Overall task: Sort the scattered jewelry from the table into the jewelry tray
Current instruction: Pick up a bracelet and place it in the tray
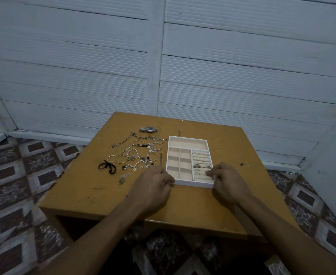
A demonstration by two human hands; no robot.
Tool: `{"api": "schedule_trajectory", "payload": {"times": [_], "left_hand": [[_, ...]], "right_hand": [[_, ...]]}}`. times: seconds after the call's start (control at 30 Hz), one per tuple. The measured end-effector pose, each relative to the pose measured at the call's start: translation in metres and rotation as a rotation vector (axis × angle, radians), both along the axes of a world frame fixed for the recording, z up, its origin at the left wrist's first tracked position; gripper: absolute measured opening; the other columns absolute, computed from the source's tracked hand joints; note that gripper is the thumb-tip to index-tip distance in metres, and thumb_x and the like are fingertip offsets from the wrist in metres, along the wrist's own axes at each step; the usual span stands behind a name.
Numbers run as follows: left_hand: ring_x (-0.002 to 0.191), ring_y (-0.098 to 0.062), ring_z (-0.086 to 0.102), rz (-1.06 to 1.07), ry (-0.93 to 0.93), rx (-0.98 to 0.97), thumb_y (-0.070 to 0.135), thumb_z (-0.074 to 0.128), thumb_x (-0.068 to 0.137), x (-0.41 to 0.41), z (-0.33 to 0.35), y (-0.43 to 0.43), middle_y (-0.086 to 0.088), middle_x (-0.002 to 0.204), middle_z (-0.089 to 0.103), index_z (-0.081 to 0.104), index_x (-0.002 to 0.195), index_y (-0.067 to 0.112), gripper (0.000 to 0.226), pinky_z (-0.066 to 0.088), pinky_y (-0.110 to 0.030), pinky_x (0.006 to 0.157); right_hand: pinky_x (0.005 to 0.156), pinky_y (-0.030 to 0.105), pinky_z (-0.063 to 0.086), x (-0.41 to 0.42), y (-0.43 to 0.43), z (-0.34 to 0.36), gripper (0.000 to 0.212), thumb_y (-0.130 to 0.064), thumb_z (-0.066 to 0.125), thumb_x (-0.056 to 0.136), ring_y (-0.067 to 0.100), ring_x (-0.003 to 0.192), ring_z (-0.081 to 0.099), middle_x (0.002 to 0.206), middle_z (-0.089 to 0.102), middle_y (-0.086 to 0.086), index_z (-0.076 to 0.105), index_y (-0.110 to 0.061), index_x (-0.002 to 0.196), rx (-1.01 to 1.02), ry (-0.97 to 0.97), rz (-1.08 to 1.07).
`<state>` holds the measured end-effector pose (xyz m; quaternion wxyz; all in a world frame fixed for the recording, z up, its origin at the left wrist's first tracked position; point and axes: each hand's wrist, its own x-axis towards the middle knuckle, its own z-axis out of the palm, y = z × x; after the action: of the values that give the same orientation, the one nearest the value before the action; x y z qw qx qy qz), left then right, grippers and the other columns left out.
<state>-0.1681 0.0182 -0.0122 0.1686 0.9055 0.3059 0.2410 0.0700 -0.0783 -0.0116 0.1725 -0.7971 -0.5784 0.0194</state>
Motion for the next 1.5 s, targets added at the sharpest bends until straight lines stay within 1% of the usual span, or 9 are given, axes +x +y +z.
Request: {"api": "schedule_trajectory", "payload": {"times": [0.23, 0.4, 0.57, 0.7, 0.87, 1.07, 1.17, 1.33, 1.5], "left_hand": [[0.096, -0.008, 0.054, 0.114, -0.157, -0.127, 0.018, 0.059, 0.091, -0.040, 0.017, 0.011, 0.008, 0.101, 0.062, 0.072, 0.109, 0.025, 0.023, 0.045, -0.026, 0.081], [0.086, 0.003, 0.061, 0.330, -0.441, -0.408, 0.015, 0.061, 0.091, -0.079, 0.016, 0.017, 0.013, 0.098, 0.068, 0.073, 0.102, 0.029, 0.021, 0.042, -0.007, 0.067], [0.087, -0.014, 0.067, 0.537, -0.663, -0.640, 0.018, 0.063, 0.090, -0.113, 0.000, 0.018, 0.006, 0.093, 0.072, 0.073, 0.091, 0.035, 0.020, 0.054, -0.037, 0.078], [0.087, -0.017, 0.066, 0.566, -0.758, -0.715, 0.013, 0.062, 0.090, -0.117, -0.001, 0.015, 0.004, 0.095, 0.072, 0.074, 0.094, 0.028, 0.020, 0.050, -0.027, 0.070], [0.088, -0.015, 0.065, 0.578, -0.732, -0.778, 0.015, 0.061, 0.091, -0.117, -0.002, 0.016, 0.004, 0.098, 0.070, 0.073, 0.098, 0.026, 0.018, 0.049, -0.027, 0.069], [0.090, -0.016, 0.064, 0.562, -0.679, -0.811, 0.015, 0.061, 0.091, -0.116, 0.000, 0.018, 0.000, 0.094, 0.070, 0.073, 0.095, 0.025, 0.016, 0.047, -0.026, 0.070], [0.093, -0.013, 0.063, 0.539, -0.626, -0.798, 0.017, 0.061, 0.091, -0.116, 0.000, 0.018, 0.004, 0.096, 0.069, 0.072, 0.096, 0.028, 0.017, 0.045, -0.025, 0.073], [0.099, -0.004, 0.056, 0.460, -0.364, -0.599, 0.023, 0.060, 0.093, -0.112, 0.001, 0.021, 0.013, 0.108, 0.063, 0.070, 0.104, 0.031, 0.017, 0.041, -0.019, 0.071], [0.091, 0.000, 0.055, 0.397, -0.183, -0.363, 0.019, 0.060, 0.091, -0.103, 0.007, 0.025, 0.010, 0.104, 0.062, 0.069, 0.110, 0.027, 0.022, 0.041, -0.013, 0.070]], "right_hand": [[0.086, 0.026, 0.042, -0.044, 0.017, 0.025, 0.033, -0.008, 0.055, 0.089, 0.015, 0.101, 0.055, 0.119, 0.063, 0.002, 0.067, -0.017, 0.118, 0.127, 0.185, 0.055], [0.080, 0.026, 0.046, -0.096, 0.046, 0.040, 0.030, -0.012, 0.059, 0.089, 0.011, 0.091, 0.058, 0.110, 0.067, -0.001, 0.068, -0.018, 0.116, 0.111, 0.295, 0.206], [0.082, 0.026, 0.046, -0.146, 0.081, 0.034, 0.031, -0.018, 0.061, 0.090, 0.011, 0.097, 0.057, 0.117, 0.065, -0.001, 0.065, -0.020, 0.120, -0.012, 0.205, 0.338], [0.096, 0.036, 0.046, -0.171, 0.101, 0.023, 0.034, -0.019, 0.057, 0.093, 0.021, 0.118, 0.052, 0.130, 0.058, 0.004, 0.060, -0.021, 0.127, -0.119, 0.104, 0.375], [0.098, 0.041, 0.046, -0.183, 0.115, 0.009, 0.038, -0.023, 0.052, 0.095, 0.026, 0.119, 0.051, 0.128, 0.054, 0.005, 0.054, -0.024, 0.133, -0.176, 0.052, 0.338], [0.086, 0.035, 0.048, -0.186, 0.117, 0.004, 0.007, -0.024, 0.051, 0.095, 0.020, 0.098, 0.051, 0.105, 0.054, 0.003, 0.057, -0.020, 0.094, -0.171, 0.095, 0.307], [0.085, 0.035, 0.045, -0.188, 0.118, 0.007, 0.015, -0.022, 0.051, 0.093, 0.022, 0.097, 0.051, 0.109, 0.054, 0.008, 0.058, -0.013, 0.103, -0.222, 0.088, 0.291], [0.076, 0.033, 0.042, -0.185, 0.115, 0.007, 0.024, -0.021, 0.049, 0.095, 0.021, 0.092, 0.051, 0.112, 0.057, 0.010, 0.051, -0.011, 0.117, -0.223, 0.090, 0.283], [0.072, 0.034, 0.048, -0.170, 0.110, 0.018, 0.005, -0.013, 0.051, 0.092, 0.021, 0.083, 0.056, 0.090, 0.061, 0.003, 0.053, -0.017, 0.091, -0.128, 0.279, 0.286]]}}
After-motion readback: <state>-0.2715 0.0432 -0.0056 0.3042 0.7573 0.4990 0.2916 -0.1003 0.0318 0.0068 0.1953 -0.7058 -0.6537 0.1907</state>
